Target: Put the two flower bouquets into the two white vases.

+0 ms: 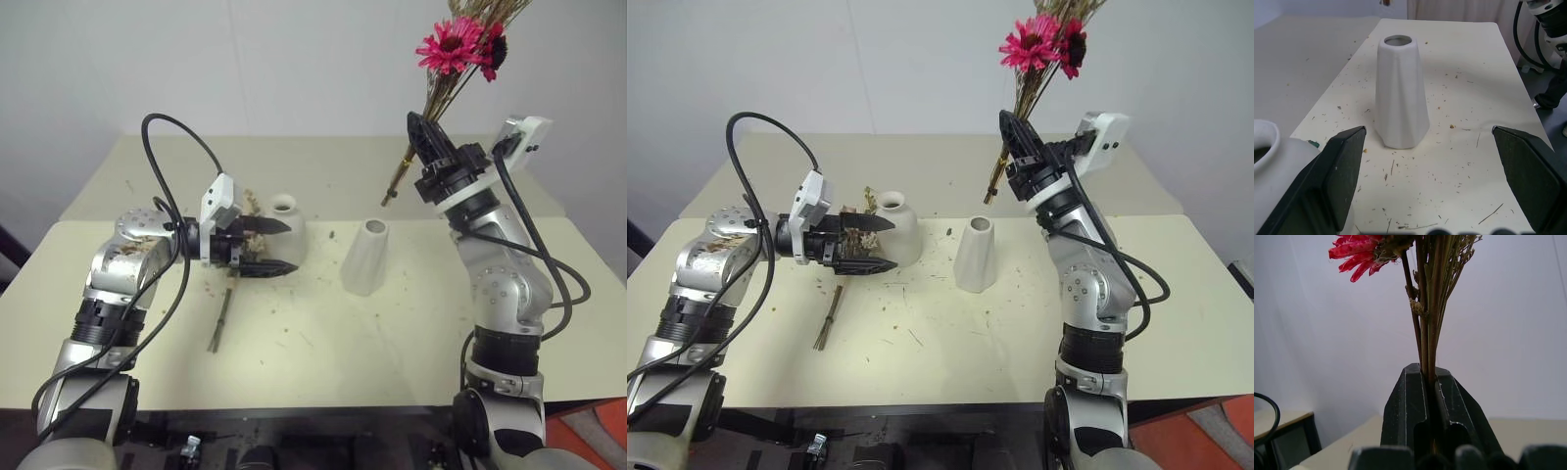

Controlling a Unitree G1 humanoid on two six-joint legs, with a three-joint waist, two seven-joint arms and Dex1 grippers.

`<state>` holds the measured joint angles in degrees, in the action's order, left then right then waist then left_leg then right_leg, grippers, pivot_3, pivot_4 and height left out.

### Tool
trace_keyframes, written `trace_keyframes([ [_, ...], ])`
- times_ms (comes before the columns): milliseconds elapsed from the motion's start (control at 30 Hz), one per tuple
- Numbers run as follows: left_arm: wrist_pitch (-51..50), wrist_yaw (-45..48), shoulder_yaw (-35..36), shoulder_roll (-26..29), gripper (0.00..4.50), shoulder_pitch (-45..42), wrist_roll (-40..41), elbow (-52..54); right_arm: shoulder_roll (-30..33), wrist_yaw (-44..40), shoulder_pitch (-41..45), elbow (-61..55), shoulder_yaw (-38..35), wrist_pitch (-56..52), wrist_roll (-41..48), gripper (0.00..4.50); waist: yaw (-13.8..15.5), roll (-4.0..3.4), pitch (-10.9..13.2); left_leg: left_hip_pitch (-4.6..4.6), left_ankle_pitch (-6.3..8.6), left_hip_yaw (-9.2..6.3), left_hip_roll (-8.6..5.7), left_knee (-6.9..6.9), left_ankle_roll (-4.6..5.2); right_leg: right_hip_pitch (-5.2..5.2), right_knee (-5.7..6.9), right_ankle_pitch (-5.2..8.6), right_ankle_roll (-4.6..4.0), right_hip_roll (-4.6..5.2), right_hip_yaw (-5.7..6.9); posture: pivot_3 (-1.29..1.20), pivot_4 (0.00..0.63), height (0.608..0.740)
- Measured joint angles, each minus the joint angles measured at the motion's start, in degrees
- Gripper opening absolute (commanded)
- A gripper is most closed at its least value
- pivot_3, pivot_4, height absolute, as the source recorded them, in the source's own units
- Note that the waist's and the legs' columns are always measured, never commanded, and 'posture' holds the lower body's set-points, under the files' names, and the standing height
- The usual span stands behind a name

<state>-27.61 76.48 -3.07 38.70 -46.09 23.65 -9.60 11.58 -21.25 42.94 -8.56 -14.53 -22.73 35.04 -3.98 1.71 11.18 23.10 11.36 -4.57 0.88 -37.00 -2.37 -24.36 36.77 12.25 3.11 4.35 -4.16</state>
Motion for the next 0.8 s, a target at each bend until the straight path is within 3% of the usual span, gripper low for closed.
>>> trace_keyframes([
  [800,-0.05,-0.98,0.61,1.06,4.5,0.74,1.03,1.16,-1.22,-1.18,-5.13,1.41,3.32,2.85,-1.23,0.03,0.01,0.0,0.0,-0.01,0.0,0.0,0.0,0.01,0.0,0.0,-0.01,0.01,0.0,-0.01,0.0,0.0,0.15,0.74],
])
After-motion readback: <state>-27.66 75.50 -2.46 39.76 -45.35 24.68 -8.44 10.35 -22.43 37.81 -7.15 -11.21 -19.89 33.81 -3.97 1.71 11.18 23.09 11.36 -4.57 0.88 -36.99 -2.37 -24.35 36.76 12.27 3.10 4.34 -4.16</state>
